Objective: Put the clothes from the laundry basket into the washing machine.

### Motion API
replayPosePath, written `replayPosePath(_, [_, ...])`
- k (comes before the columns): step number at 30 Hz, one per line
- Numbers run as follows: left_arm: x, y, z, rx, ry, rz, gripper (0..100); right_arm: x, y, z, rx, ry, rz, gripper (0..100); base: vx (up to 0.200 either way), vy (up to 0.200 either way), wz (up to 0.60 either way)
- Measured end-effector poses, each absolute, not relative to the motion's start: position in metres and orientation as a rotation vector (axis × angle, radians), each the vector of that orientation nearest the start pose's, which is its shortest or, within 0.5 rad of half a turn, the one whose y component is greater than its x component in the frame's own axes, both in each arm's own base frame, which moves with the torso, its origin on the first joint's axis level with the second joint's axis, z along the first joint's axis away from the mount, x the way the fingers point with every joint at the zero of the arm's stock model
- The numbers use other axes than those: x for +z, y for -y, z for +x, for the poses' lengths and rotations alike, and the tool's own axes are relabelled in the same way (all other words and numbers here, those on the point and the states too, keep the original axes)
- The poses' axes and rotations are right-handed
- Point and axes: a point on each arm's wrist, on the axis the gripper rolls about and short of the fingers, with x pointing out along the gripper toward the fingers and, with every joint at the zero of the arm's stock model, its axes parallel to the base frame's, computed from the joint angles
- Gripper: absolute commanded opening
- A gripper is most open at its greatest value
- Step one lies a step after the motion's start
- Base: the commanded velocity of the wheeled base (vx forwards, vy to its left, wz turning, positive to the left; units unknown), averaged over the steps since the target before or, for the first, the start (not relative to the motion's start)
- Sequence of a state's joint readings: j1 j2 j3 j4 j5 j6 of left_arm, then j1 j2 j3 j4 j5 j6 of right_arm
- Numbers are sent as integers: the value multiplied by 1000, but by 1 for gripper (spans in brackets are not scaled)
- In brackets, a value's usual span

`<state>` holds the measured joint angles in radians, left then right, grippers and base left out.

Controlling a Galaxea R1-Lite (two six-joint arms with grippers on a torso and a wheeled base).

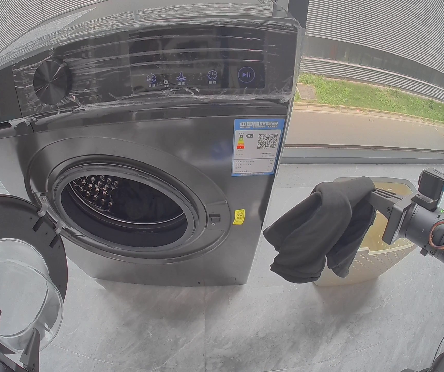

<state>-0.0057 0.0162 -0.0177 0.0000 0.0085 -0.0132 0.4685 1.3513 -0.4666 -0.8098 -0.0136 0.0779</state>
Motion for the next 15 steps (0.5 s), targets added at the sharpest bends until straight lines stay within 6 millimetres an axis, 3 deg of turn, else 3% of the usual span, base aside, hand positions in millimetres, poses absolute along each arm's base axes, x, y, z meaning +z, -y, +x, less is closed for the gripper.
replayPosePath(8, [81, 0, -23, 2, 1, -13, 100, 194, -93, 183, 455, -104, 56, 0, 0, 0, 0])
replayPosePath(15, [81, 0, -23, 2, 2, -13, 100, 191, -95, 181, 470, -116, 52, 0, 0, 200, 0])
